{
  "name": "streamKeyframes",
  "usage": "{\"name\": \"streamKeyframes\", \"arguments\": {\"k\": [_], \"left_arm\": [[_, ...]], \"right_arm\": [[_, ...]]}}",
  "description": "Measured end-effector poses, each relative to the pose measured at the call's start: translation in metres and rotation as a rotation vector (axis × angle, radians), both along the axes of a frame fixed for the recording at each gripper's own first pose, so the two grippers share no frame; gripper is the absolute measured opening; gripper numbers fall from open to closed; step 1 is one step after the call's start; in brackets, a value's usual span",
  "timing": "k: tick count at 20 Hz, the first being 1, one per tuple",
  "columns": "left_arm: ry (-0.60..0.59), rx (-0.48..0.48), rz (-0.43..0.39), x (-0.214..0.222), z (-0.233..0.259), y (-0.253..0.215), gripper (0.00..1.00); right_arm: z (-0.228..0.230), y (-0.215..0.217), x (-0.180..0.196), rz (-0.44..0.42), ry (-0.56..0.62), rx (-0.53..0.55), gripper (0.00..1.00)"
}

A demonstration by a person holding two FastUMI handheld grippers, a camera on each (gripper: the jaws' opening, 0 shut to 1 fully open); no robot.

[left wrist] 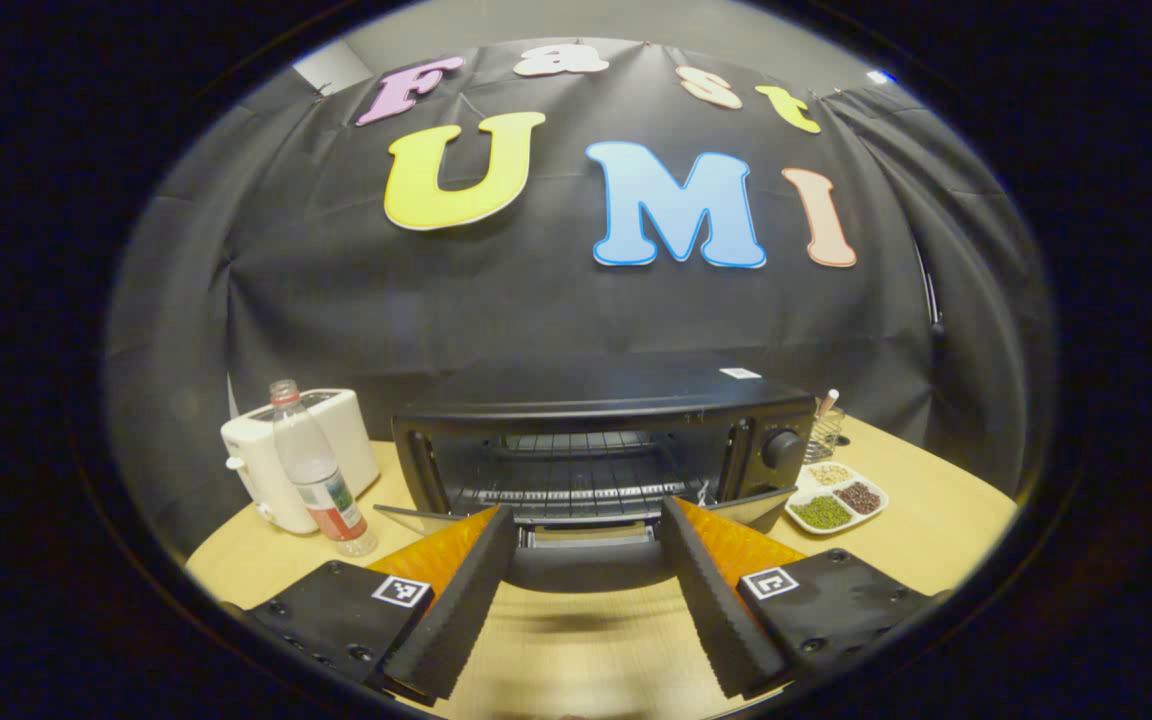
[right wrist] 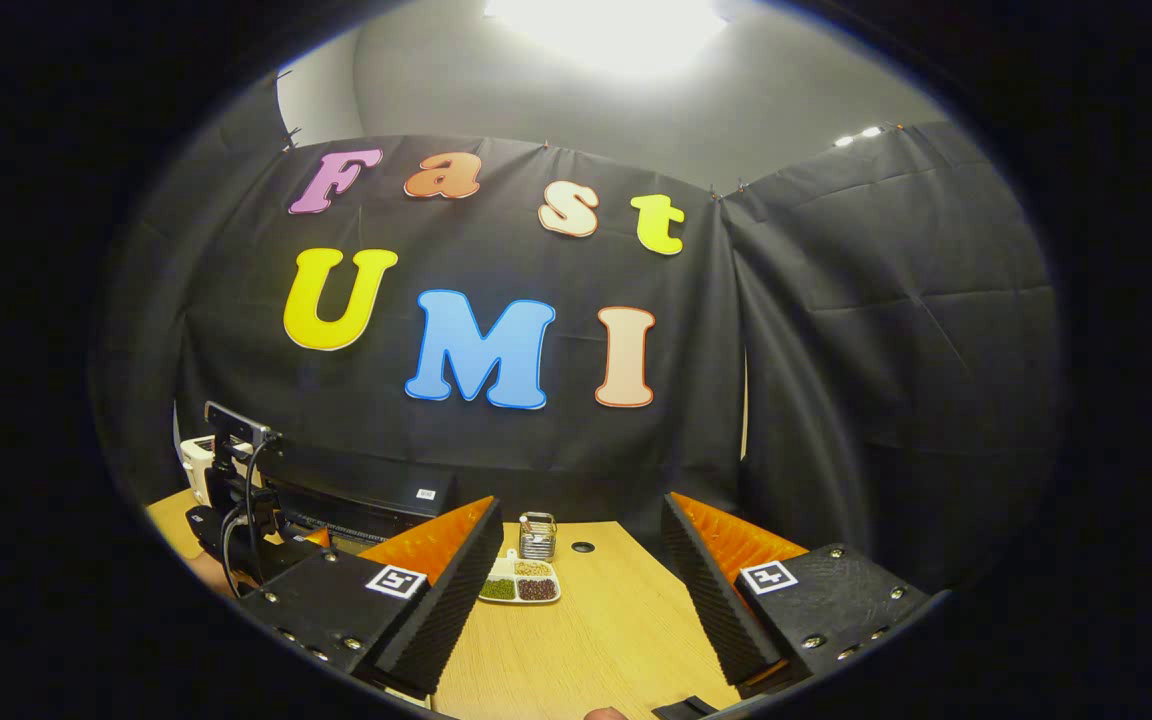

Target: Open the electric oven with the left hand, put the food in, and close the electric oven.

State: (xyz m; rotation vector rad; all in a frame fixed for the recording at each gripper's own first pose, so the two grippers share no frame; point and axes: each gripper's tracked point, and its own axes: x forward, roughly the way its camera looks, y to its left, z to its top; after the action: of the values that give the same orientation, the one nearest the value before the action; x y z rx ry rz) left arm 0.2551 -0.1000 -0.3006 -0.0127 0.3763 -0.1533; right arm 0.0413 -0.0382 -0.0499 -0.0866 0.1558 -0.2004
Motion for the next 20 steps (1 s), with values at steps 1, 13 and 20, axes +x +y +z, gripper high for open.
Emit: {"name": "streamKeyframes", "arguments": {"k": [1,13,20], "left_arm": [[0.008,-0.007,0.001,-0.006,-0.005,0.0,0.97],[0.178,0.046,0.002,-0.066,-0.078,0.007,0.97],[0.096,0.035,0.052,-0.103,-0.023,0.036,0.97]], "right_arm": [[-0.001,-0.001,-0.001,0.006,0.003,0.003,0.98],[-0.018,0.013,-0.02,0.097,0.053,0.052,0.98],[-0.035,0.047,-0.018,0.226,0.101,0.171,0.99]]}}
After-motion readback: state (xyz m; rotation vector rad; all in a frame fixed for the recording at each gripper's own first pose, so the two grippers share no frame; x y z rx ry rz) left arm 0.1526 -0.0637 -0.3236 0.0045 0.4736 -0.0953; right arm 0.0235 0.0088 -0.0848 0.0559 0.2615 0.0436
